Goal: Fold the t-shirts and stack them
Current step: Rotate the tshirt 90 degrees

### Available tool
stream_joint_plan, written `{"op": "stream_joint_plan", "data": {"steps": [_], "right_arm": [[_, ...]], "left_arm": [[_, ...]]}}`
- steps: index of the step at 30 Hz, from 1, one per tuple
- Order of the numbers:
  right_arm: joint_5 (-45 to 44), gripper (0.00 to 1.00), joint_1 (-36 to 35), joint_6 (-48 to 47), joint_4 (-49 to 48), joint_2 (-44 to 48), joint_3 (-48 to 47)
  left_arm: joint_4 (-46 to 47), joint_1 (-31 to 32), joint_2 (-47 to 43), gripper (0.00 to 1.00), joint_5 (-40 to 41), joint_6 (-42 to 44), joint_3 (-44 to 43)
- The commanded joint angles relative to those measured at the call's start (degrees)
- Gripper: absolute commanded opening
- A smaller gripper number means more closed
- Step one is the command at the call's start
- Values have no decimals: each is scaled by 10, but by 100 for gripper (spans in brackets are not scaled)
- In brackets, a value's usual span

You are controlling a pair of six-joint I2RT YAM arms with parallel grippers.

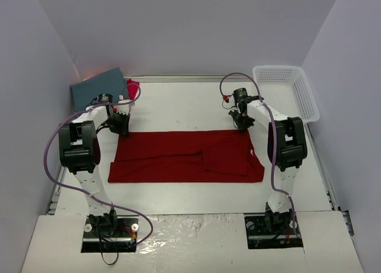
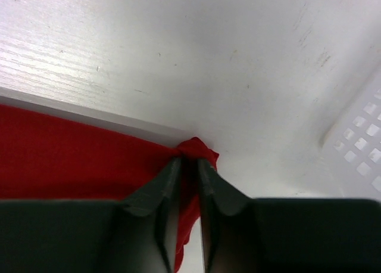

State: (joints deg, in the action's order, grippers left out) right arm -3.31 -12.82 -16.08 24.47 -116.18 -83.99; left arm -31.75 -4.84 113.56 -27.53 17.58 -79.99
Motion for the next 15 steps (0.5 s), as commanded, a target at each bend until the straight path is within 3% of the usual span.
{"op": "stream_joint_plan", "data": {"steps": [1, 3, 15], "right_arm": [[-21, 11, -3, 5, 10, -2, -16], [-23, 1, -3, 4, 10, 0, -15], [-44, 0, 16, 10, 9, 3, 3]], "left_arm": [[-24, 4, 6, 2, 10, 14, 9], [-25, 4, 5, 2, 12, 15, 9], [-26, 2, 4, 2, 25, 15, 10]]}}
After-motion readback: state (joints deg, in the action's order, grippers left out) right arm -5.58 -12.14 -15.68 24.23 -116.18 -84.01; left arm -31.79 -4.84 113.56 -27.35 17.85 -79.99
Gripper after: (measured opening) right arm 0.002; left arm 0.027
